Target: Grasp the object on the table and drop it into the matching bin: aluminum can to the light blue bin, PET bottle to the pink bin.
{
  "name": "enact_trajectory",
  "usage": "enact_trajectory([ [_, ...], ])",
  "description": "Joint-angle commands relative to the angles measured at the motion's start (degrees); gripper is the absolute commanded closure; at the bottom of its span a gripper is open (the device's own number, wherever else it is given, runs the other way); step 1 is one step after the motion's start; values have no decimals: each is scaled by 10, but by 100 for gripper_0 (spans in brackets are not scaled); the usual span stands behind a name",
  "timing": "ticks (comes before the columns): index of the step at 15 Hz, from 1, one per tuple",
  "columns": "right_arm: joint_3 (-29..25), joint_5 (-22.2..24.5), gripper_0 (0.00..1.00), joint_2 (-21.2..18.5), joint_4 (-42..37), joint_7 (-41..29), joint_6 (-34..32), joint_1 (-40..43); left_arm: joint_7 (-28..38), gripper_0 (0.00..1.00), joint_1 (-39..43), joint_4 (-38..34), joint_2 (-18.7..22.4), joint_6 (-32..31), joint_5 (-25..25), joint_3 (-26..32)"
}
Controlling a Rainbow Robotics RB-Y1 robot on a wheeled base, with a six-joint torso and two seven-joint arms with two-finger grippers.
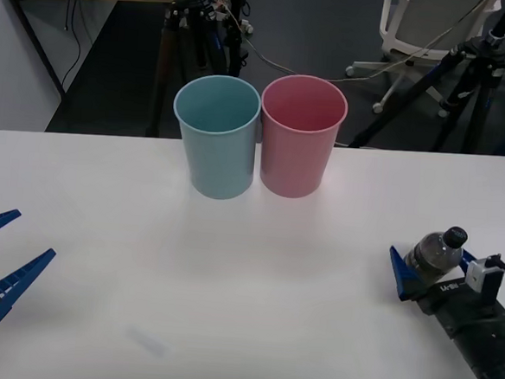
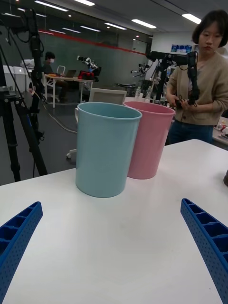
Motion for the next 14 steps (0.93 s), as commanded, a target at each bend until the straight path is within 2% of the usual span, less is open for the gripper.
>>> enact_trajectory([
  [1,5,0,0,-1,0,2,5,-3,0,0,0,0,0,0,0,0],
  [3,6,-1,0,0,0,5,11,-4,0,0,0,0,0,0,0,0],
  [4,9,0,24,0,0,5,10,-4,0,0,0,0,0,0,0,0],
  [5,9,0,75,0,0,6,11,-4,0,0,0,0,0,0,0,0],
  [6,9,0,100,0,0,6,10,-5,0,0,0,0,0,0,0,0],
  [14,3,-1,100,-3,0,8,8,0,0,0,0,0,0,0,0,0],
])
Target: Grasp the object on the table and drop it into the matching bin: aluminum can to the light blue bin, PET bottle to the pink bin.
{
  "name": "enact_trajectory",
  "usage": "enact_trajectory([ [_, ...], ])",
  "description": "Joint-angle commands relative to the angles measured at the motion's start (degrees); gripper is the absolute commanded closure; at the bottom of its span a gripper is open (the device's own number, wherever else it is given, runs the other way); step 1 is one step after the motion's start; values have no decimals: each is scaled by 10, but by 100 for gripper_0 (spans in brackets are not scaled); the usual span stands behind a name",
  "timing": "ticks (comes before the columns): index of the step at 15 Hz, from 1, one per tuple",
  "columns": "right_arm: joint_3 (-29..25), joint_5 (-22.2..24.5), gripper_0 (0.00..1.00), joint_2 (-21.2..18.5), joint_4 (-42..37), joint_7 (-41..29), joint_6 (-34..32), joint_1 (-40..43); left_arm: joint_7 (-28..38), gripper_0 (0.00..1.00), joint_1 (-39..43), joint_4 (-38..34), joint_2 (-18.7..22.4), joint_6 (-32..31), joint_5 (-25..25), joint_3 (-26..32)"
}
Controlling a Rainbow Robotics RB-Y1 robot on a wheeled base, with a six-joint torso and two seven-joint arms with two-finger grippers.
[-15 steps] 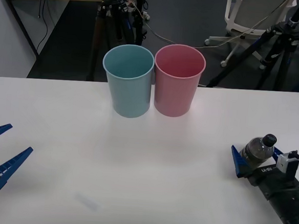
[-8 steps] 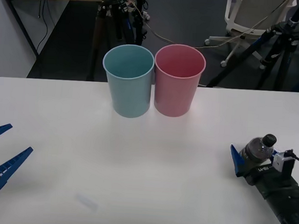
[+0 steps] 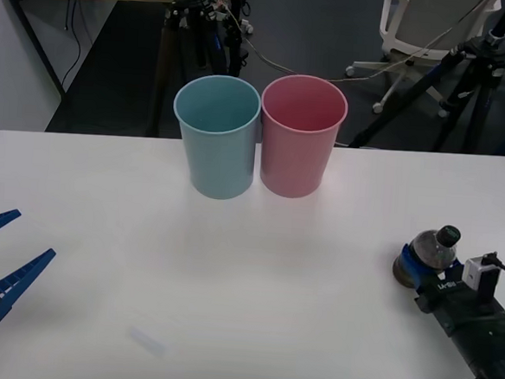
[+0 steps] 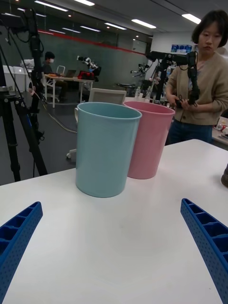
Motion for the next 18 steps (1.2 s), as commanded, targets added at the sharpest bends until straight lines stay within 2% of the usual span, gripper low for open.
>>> enact_trajectory([
  [1,-2,-5,100,-7,-1,1,-8,6,0,0,0,0,0,0,0,0],
  [4,6,-22,100,-27,-23,1,-16,28,0,0,0,0,0,0,0,0],
  [7,36,-71,100,-74,-95,1,10,79,0,0,0,0,0,0,0,0],
  [10,41,-92,100,-109,-152,-2,13,112,0,0,0,0,0,0,0,0],
  [15,64,-181,100,-200,-262,0,74,141,0,0,0,0,0,0,0,0],
  [18,69,-241,100,-269,-328,-1,115,154,0,0,0,0,0,0,0,0],
])
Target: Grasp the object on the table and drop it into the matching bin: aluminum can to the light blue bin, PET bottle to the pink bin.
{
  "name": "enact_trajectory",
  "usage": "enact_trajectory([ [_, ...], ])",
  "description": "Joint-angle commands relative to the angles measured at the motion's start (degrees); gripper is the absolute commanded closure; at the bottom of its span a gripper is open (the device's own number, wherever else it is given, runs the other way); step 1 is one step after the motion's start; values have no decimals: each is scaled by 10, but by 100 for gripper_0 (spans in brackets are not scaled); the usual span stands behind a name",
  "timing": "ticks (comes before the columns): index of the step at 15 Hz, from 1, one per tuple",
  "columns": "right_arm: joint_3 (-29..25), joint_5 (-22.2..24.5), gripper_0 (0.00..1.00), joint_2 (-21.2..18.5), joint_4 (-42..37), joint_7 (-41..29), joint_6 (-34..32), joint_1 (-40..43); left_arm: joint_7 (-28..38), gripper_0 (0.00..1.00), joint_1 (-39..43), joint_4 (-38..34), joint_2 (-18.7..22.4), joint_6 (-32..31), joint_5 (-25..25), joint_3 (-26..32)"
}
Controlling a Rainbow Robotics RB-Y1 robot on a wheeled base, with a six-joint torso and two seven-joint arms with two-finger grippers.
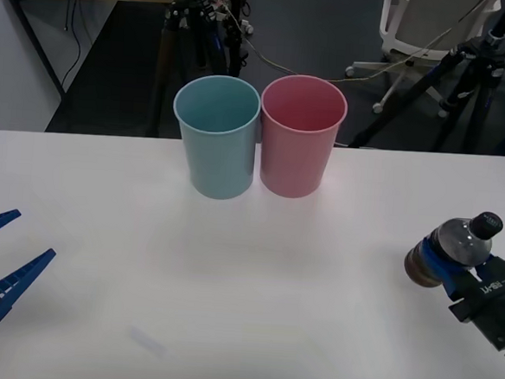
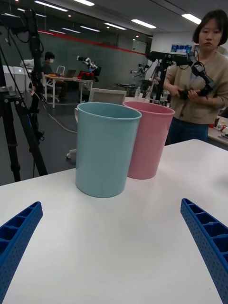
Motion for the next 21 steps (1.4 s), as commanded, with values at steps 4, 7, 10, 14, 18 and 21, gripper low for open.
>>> enact_trajectory([
  [4,6,-161,100,-162,-135,0,97,-1,0,0,0,0,0,0,0,0],
  [7,6,-206,100,-211,-163,-4,120,-42,0,0,0,0,0,0,0,0],
  [10,6,-228,100,-234,-163,-10,123,-84,0,0,0,0,0,0,0,0],
  [14,46,-297,100,-295,-164,-15,151,-187,0,0,0,0,0,0,0,0],
  [18,169,-366,100,-319,-109,-16,176,-389,0,0,0,0,0,0,0,0],
  [21,302,-412,100,-313,-34,-19,176,-562,0,0,0,0,0,0,0,0],
])
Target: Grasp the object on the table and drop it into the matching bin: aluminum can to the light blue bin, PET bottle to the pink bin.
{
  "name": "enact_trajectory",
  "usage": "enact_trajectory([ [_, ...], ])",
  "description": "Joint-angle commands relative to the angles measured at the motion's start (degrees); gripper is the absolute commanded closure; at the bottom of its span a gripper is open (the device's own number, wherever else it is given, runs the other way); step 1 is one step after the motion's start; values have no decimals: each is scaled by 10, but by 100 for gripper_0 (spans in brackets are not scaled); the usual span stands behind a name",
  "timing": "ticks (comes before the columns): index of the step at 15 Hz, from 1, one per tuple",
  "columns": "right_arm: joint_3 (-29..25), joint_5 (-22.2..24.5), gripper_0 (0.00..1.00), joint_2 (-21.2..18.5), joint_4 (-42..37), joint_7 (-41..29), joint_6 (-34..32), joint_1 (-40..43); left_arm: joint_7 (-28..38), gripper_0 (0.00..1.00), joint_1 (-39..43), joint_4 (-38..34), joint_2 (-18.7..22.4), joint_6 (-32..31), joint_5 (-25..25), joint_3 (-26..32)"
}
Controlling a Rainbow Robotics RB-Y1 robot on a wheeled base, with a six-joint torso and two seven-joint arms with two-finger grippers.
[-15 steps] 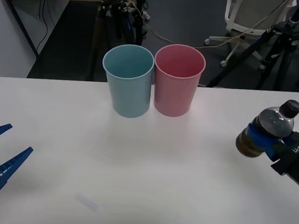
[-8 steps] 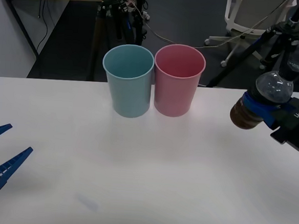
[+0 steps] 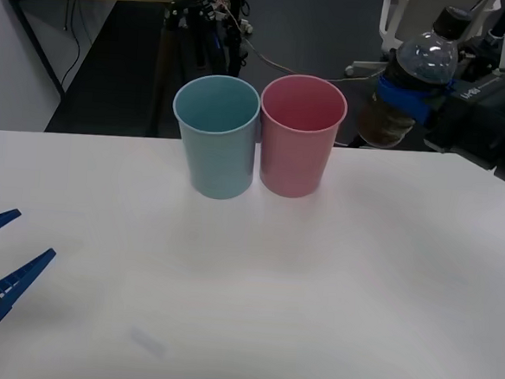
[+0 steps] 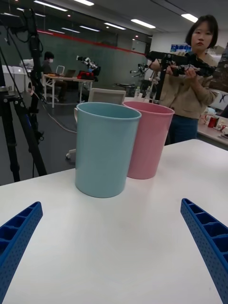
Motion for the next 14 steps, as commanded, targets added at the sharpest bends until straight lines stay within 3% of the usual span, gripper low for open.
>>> enact_trajectory([
  [1,114,-39,100,11,71,-4,1,-148,0,0,0,0,0,0,0,0],
  [3,196,-65,100,33,129,-5,1,-244,0,0,0,0,0,0,0,0],
  [6,267,-67,100,87,219,-6,2,-334,0,0,0,0,0,0,0,0],
  [14,312,-47,100,205,360,-7,15,-401,0,0,0,0,0,0,0,0],
])
